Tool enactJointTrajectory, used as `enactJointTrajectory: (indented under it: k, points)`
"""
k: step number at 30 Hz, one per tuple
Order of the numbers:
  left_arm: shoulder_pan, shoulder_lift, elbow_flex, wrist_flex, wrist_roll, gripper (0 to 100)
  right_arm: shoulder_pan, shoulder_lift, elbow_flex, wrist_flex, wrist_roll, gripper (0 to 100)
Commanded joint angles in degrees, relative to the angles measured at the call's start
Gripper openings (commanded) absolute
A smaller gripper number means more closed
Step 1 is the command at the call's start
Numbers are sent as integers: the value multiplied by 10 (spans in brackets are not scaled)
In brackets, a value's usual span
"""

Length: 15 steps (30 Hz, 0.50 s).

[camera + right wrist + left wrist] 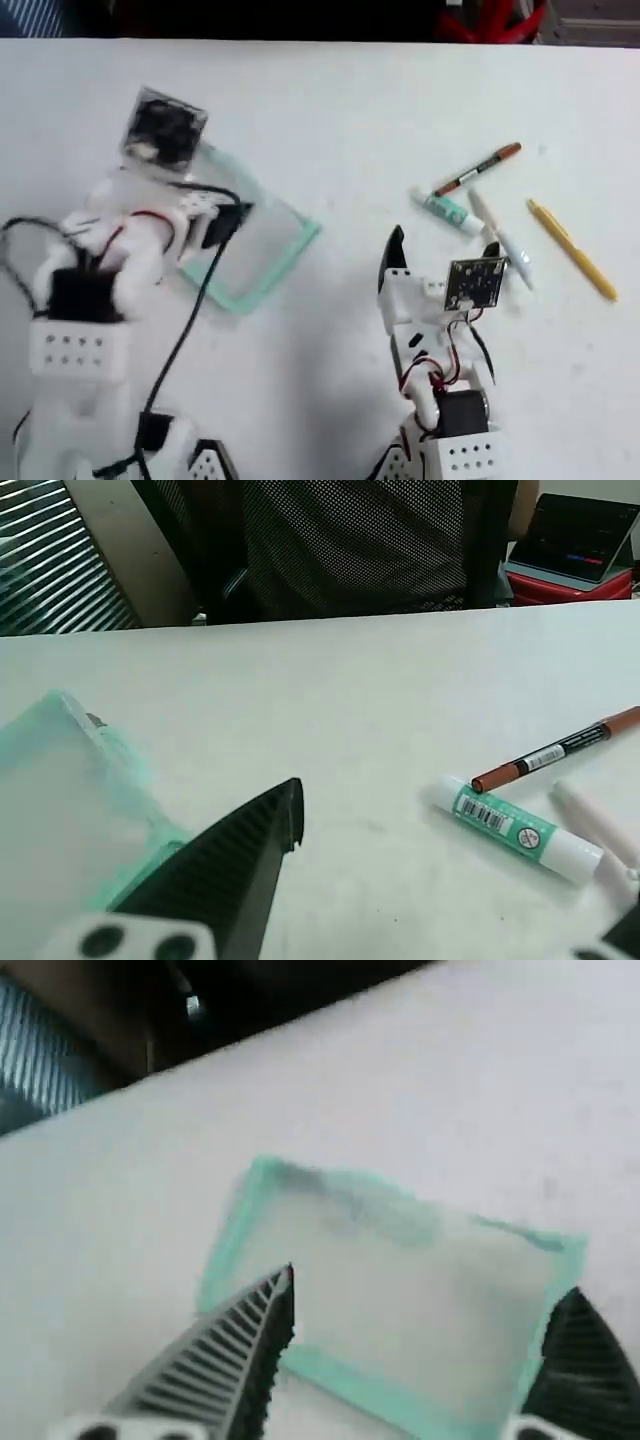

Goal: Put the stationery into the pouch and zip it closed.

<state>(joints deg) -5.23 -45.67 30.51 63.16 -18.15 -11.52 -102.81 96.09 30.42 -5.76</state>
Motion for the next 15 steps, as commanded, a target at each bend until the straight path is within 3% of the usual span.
enactJointTrajectory:
  k: [1, 9, 12, 15]
  points:
    - [-20, 9, 21, -34, 99, 339, 2, -3, 7, -12, 8, 490]
    - [-149, 173, 20, -25, 271, 290, 2, -3, 8, -12, 8, 490]
    - [-179, 265, 14, -41, 316, 338, 2, -3, 8, -12, 8, 490]
    - [-179, 354, -42, -50, 312, 401, 2, -3, 8, -12, 8, 490]
